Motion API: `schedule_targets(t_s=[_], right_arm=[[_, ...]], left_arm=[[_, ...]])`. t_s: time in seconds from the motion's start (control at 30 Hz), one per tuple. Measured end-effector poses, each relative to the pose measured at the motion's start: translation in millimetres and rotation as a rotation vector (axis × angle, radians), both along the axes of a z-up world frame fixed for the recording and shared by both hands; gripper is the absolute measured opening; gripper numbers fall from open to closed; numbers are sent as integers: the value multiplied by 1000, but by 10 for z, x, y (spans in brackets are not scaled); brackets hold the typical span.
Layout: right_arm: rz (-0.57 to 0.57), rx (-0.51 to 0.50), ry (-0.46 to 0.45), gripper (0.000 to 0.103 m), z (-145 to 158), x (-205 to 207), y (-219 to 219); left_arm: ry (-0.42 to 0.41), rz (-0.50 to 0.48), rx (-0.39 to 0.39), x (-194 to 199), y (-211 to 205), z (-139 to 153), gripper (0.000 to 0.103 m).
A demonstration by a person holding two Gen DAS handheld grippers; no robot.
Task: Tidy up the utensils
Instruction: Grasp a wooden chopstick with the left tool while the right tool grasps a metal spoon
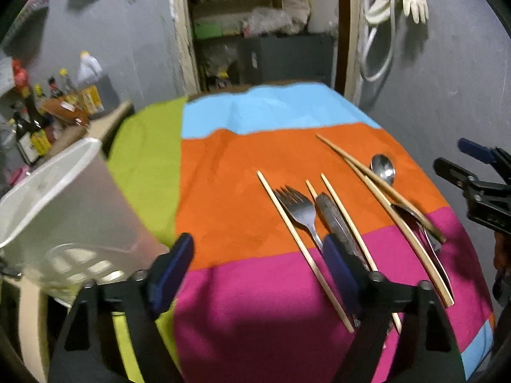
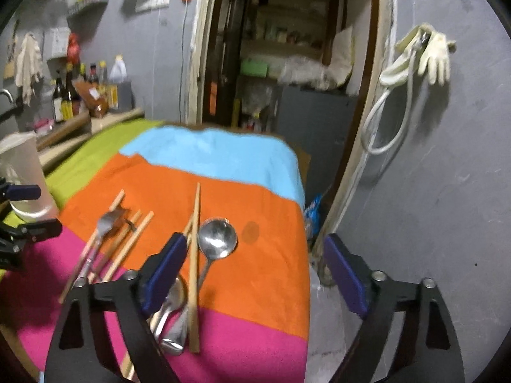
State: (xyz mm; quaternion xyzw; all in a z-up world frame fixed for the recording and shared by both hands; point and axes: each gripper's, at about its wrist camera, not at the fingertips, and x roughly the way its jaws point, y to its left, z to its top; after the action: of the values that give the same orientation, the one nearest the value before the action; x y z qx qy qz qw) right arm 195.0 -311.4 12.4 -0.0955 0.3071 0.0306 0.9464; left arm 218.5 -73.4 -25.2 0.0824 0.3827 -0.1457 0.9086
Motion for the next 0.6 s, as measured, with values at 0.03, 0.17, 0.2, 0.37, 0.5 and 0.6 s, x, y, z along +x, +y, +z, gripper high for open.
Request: schedule_targets(t_s=[0.03, 0.17, 0.2, 0.37, 0.5, 0.6], right_arm=[[2, -10, 28, 75, -44, 62, -1], [7, -19, 107, 63, -176, 228, -30], [8, -12, 119, 61, -204, 255, -47], [35, -2, 186, 58, -332, 345, -68], [69, 11, 237, 58, -418, 410, -34], [92, 5, 258, 57, -463, 437, 15]], left_arm=[[31, -9, -2, 65, -4, -43, 60], [88, -21, -10, 211, -39, -128, 50], [97, -30, -10, 241, -49, -148, 49], [149, -47, 3, 361, -115, -262, 39], [170, -46, -8, 421, -100, -315, 38], [186, -52, -14, 453, -112, -329, 38]])
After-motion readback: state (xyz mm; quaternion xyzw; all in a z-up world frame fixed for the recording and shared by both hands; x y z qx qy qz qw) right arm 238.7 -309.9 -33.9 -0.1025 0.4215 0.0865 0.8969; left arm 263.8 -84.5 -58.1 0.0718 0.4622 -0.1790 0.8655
